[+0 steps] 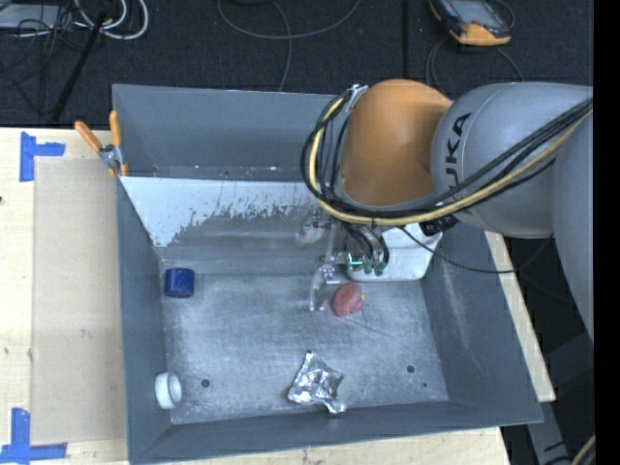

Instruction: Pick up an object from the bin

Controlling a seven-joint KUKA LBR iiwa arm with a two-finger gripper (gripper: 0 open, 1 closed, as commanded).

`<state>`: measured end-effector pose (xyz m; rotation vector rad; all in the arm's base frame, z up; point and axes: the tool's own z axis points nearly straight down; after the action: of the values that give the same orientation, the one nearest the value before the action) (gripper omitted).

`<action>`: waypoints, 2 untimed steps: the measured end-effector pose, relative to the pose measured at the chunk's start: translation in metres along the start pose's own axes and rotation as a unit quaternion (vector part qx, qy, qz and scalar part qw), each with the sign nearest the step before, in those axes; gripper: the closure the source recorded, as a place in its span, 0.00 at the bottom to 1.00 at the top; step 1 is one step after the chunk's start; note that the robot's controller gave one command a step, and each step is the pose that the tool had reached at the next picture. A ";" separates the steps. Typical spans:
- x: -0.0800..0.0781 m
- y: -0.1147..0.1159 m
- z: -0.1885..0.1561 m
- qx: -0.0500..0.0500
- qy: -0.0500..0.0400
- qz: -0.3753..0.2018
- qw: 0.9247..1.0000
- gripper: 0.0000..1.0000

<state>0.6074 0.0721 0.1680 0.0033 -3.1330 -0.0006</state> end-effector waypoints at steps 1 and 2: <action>0.088 0.011 0.094 0.001 -0.010 -0.199 0.980 0.00; 0.104 -0.047 0.069 0.001 -0.003 -0.098 0.995 0.00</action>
Offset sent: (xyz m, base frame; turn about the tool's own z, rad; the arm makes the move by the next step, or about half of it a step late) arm -0.0934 0.0110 -0.0980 -0.4061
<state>0.5026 0.0252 0.0996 0.3113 -3.1235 0.0009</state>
